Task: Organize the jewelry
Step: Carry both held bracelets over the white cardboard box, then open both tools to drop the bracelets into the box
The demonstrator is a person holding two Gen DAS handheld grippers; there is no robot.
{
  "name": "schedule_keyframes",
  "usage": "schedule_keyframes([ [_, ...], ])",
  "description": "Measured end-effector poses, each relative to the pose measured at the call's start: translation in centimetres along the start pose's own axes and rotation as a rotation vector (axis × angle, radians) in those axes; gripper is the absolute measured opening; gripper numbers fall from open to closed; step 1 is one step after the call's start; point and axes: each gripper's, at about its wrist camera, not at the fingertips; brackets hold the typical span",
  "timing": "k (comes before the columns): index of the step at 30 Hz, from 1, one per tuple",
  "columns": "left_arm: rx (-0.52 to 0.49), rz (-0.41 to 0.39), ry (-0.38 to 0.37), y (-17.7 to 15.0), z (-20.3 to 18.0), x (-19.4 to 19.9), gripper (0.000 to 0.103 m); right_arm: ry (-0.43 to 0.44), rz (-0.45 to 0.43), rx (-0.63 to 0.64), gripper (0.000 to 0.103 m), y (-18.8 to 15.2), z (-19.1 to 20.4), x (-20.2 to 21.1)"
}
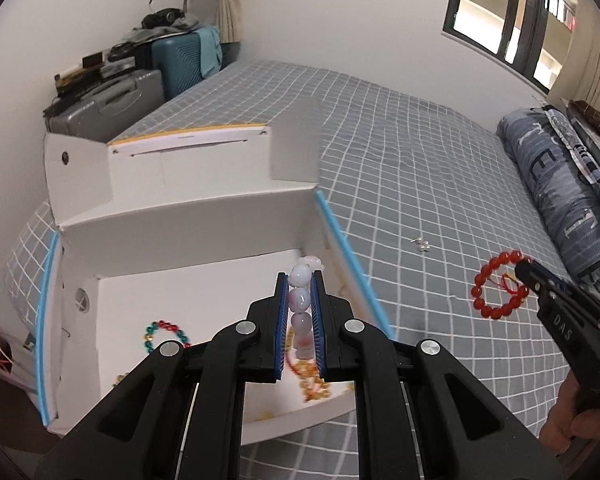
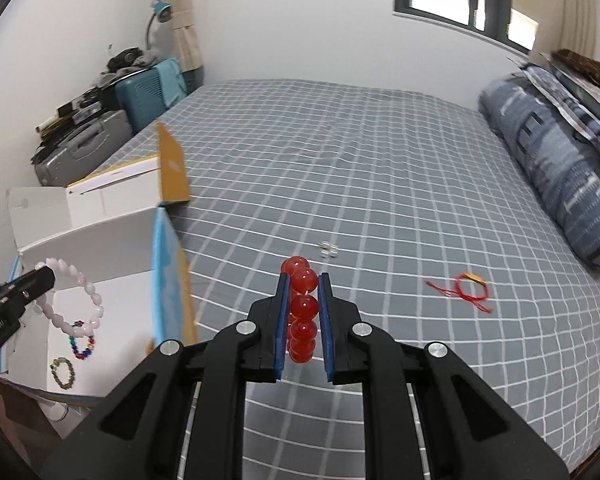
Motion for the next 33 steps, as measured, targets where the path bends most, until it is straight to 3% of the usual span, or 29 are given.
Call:
schedule_keyframes([
  [18,0.126,0.045,0.078,-1.0,10.3,-1.3,0.011,0.136,0.011,0.165,0.013,0.6,14.6,-2.7],
  [24,0.106,0.075,0.105,-1.5,11.0,-2.6,0.011,0.161,0.055,0.184,0.013,-0.3,16.6,-5.1],
  [33,0.098,0.157,0.203,-2.2,12.3,-6.5,0.011,0.166,0.167,0.191,0.013,-2.2,17.2,-9.2],
])
Point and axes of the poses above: each gripper's, at about its wrist camera, not at the fingertips, and x roughly against the way its jaws point, z to its left, y to its top, and after that the axes turned 6 degrees about y, right-handed
